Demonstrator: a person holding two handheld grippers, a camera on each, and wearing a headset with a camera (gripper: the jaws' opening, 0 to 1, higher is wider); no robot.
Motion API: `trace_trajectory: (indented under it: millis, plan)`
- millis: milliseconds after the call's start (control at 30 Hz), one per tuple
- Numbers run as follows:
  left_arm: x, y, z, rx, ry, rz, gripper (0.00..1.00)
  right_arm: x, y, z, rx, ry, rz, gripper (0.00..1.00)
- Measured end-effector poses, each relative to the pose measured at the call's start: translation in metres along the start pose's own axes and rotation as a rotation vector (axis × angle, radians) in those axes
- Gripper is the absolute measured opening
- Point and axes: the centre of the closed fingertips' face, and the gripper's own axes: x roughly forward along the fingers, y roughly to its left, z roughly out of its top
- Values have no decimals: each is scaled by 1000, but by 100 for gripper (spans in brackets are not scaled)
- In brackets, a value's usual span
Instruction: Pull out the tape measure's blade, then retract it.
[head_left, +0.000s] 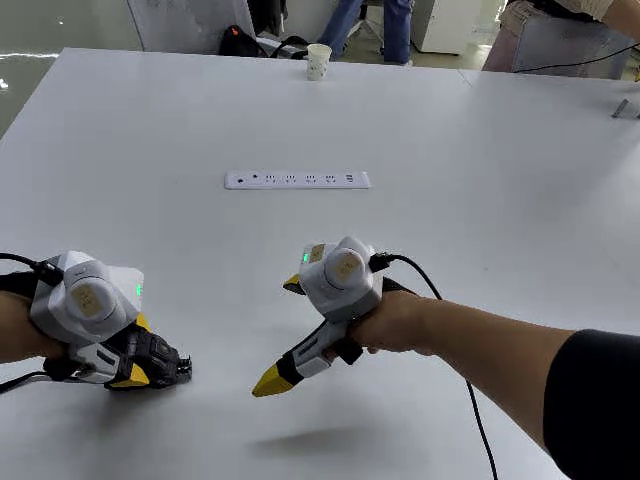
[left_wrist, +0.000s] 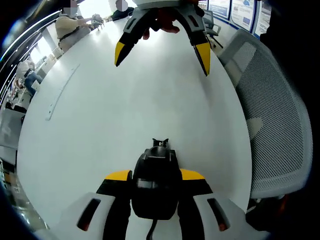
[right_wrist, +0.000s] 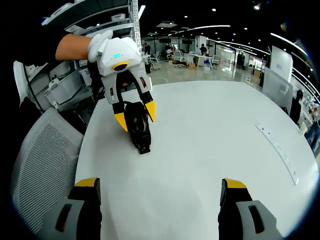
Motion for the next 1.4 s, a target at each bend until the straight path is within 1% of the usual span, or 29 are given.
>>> trace_trajectory:
  millis: [67, 200, 333, 400, 500, 667, 867, 967, 1033, 1067, 1100, 1267, 1400]
  plan:
    - [0, 2, 0, -7, -1, -2, 30, 2, 0, -1, -1, 7, 1, 99]
    - [0, 0, 0, -9, -2, 3, 30, 4, 0, 0, -8, 8, 2, 99]
    - [0, 1, 0, -17, -4, 5, 30, 13, 1, 0, -22, 17, 6, 99]
    - [0, 1, 0, -11, 0, 5, 30, 18, 0, 1, 2, 8, -1, 99]
    - [1, 1, 0, -6, 3, 10, 30, 25, 2, 2, 13, 3, 0, 99]
    - [2, 3, -1, -13, -18, 32, 30, 32, 4, 6, 11, 5, 8, 99]
    - [3, 5, -1, -11, -30, 37, 30, 46, 7, 11, -21, 21, 27, 99]
    - [4, 7, 0, -24, -32, 31, 30, 57, 13, 15, -34, 25, 52, 99]
    - [5, 7, 0, -26, -27, 28, 30, 64, 17, 14, -43, 35, 67, 99]
    - [5, 7, 0, -27, -25, 28, 30, 69, 20, 14, -61, 50, 80, 99]
    - [5, 6, 1, -27, -24, 29, 30, 72, 21, 14, -70, 54, 84, 99]
    - [7, 7, 0, -25, -28, 38, 30, 83, 25, 23, -105, 50, 100, 99]
    - [7, 9, 0, -24, -38, 35, 30, 90, 26, 27, -118, 55, 98, 99]
